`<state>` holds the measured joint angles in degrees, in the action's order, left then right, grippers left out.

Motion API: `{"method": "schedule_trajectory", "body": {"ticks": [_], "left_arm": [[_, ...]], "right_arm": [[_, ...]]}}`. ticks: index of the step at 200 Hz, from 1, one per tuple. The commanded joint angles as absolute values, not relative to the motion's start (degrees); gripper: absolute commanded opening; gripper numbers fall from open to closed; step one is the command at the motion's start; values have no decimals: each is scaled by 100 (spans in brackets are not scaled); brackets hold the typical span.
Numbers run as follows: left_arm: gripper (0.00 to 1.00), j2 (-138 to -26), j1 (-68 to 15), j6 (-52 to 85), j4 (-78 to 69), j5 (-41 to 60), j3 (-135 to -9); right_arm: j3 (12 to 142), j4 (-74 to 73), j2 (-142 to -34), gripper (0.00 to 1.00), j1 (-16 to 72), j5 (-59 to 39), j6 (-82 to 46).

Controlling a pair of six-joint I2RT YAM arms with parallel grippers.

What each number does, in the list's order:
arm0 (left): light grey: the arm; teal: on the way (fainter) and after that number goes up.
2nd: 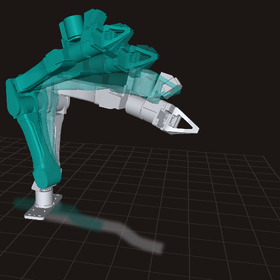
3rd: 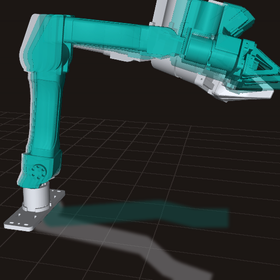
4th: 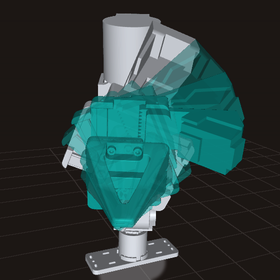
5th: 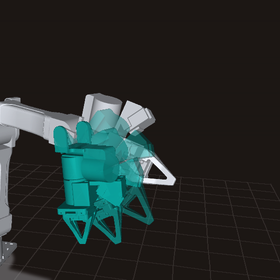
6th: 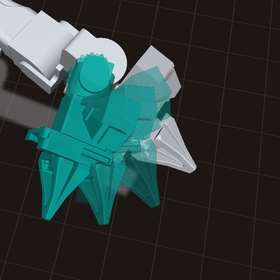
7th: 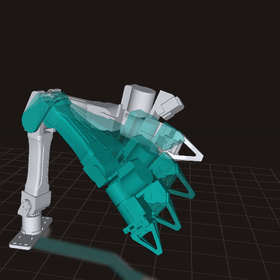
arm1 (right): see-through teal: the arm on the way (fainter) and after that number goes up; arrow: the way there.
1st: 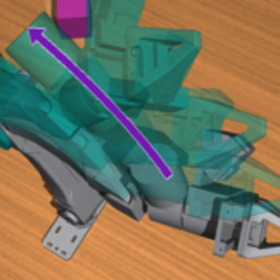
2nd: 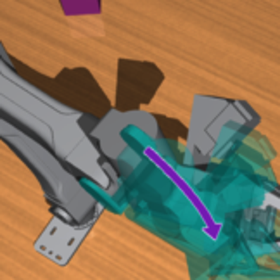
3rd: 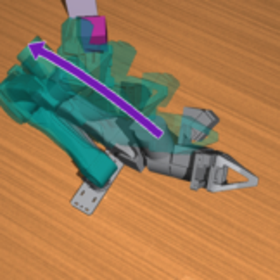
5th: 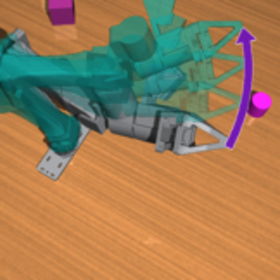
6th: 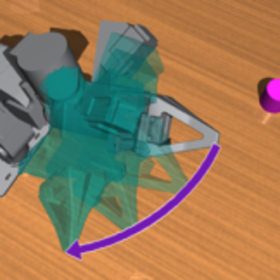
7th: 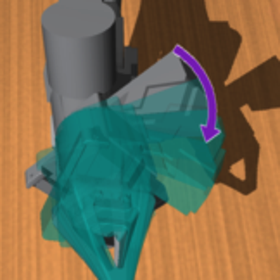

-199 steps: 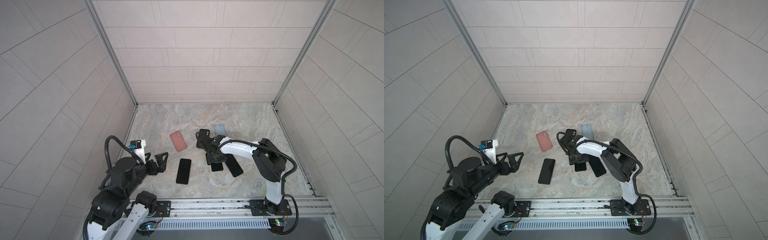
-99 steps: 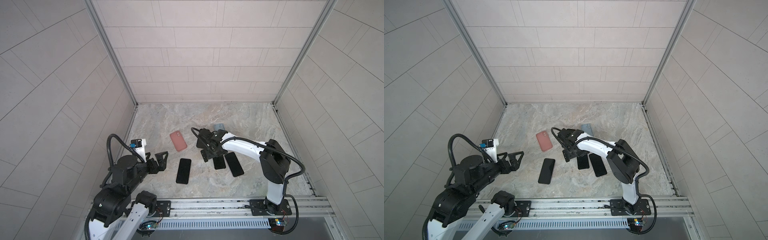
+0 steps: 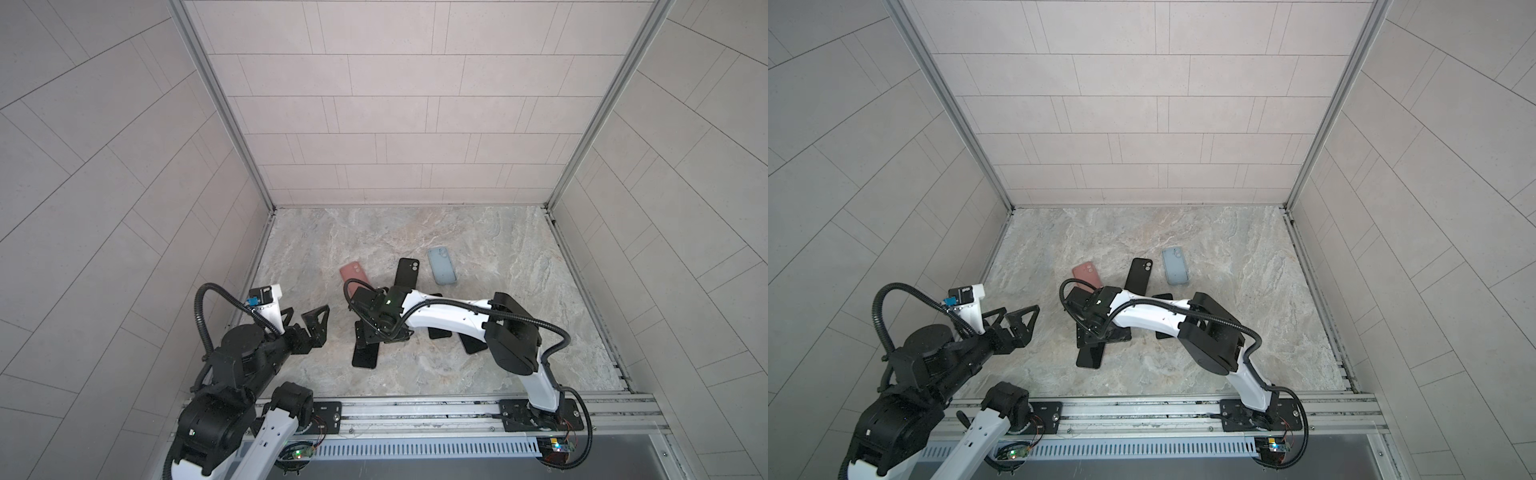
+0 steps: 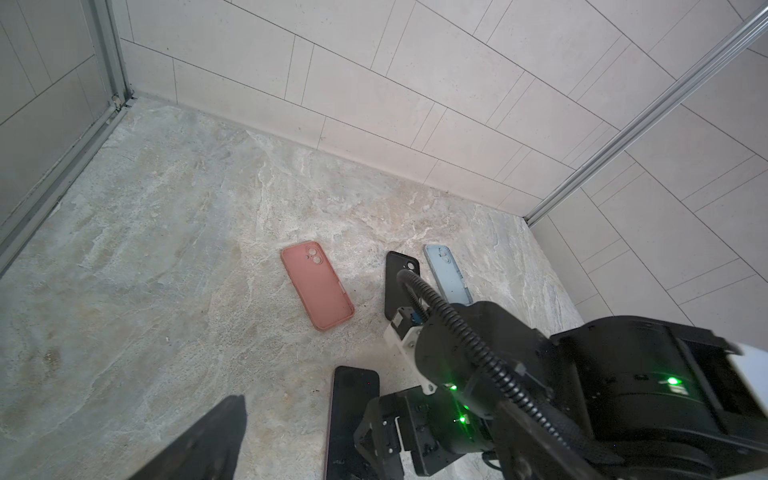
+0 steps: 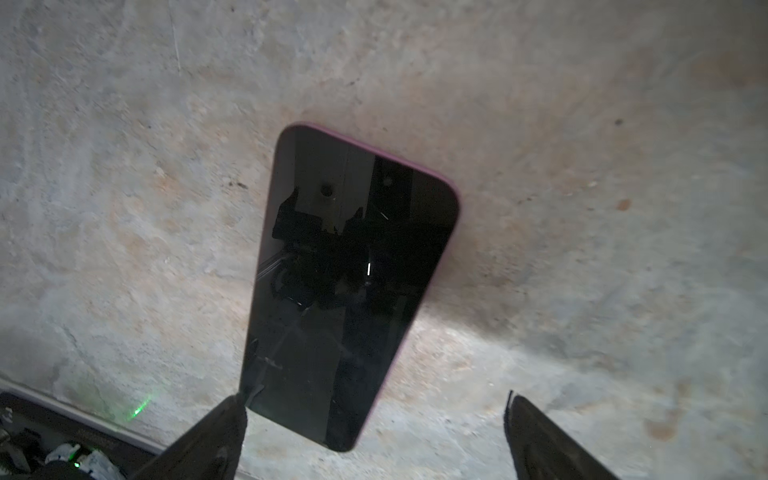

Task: Put the phone into the phone case

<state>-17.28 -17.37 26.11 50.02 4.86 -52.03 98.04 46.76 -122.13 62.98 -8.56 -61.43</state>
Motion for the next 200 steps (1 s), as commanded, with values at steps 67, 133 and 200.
{"method": "schedule_trajectory", "body": {"ticks": [67, 133, 200], "left_arm": [[100, -1519, -1830, 2628, 4996, 376, -5145], [100, -1477, -1846, 2637, 4993, 325, -5141], [100, -1628, -1859, 2637, 4993, 263, -5108]], "right_arm": [[11039, 5646, -13247, 100, 6514, -495, -7010], [11758, 6747, -13854, 96, 6548, -75, -7165], [11111, 6901, -13402, 96, 6326, 464, -6615]]}}
